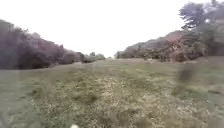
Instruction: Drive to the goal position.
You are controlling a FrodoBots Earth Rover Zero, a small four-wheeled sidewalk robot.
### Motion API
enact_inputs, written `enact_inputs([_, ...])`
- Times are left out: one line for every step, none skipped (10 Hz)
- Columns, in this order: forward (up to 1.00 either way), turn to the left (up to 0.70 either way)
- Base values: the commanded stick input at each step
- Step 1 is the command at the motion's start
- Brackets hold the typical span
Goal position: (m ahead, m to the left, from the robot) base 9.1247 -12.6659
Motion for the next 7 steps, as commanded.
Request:
enact_inputs([0.70,-0.13])
enact_inputs([0.70,-0.09])
enact_inputs([0.70,0.00])
enact_inputs([0.70,0.00])
enact_inputs([0.70,0.00])
enact_inputs([0.70,0.00])
enact_inputs([0.70,0.00])
